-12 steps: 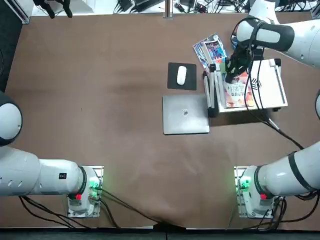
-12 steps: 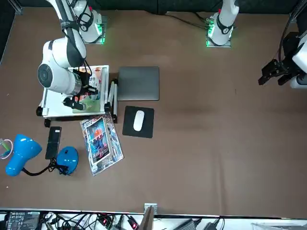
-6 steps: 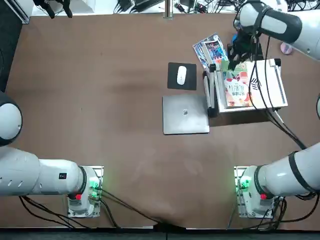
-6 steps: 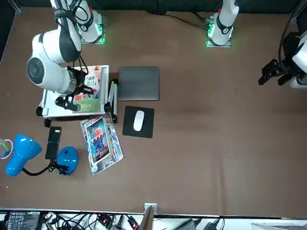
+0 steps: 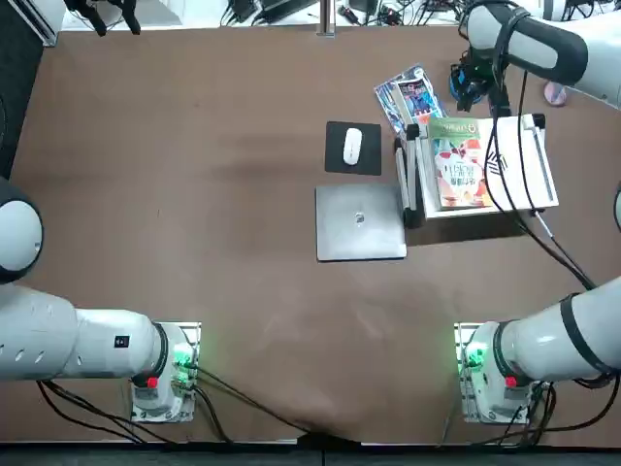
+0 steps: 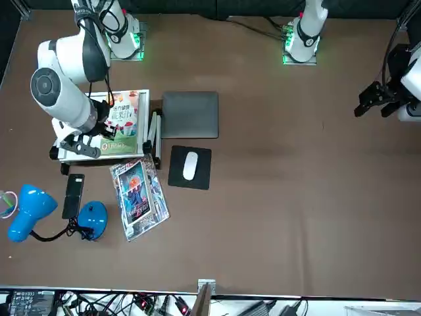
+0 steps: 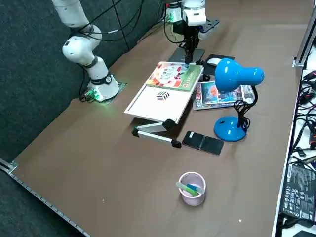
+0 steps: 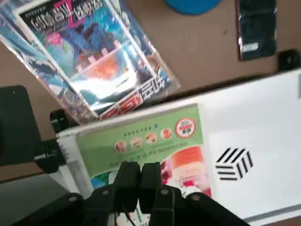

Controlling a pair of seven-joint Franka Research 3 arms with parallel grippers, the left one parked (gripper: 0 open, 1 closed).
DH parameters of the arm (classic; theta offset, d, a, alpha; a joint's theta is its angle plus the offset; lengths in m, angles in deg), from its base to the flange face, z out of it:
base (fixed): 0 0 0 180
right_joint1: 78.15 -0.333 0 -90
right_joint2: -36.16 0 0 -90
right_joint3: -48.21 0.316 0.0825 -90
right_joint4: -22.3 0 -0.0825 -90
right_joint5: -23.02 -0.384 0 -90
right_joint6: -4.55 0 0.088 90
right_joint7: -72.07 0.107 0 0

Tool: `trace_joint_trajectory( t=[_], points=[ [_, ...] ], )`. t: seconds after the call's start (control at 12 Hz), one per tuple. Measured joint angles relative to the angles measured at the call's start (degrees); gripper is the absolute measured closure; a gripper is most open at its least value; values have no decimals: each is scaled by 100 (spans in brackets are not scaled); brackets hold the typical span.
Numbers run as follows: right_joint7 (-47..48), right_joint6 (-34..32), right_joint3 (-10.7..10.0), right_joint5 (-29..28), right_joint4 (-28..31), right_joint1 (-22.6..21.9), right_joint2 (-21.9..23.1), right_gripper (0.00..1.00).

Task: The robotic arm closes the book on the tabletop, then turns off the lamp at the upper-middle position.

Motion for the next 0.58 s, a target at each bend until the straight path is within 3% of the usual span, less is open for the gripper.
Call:
trace_joint_trajectory(
  t=[0.17, 0.25, 0.58],
  points=[
    [36, 65, 2, 262, -139, -45, -33, 93],
    [54, 68, 3, 508, -314, -79, -77, 99],
    [99, 226, 2, 976, -383, -83, -184, 99]
  ],
)
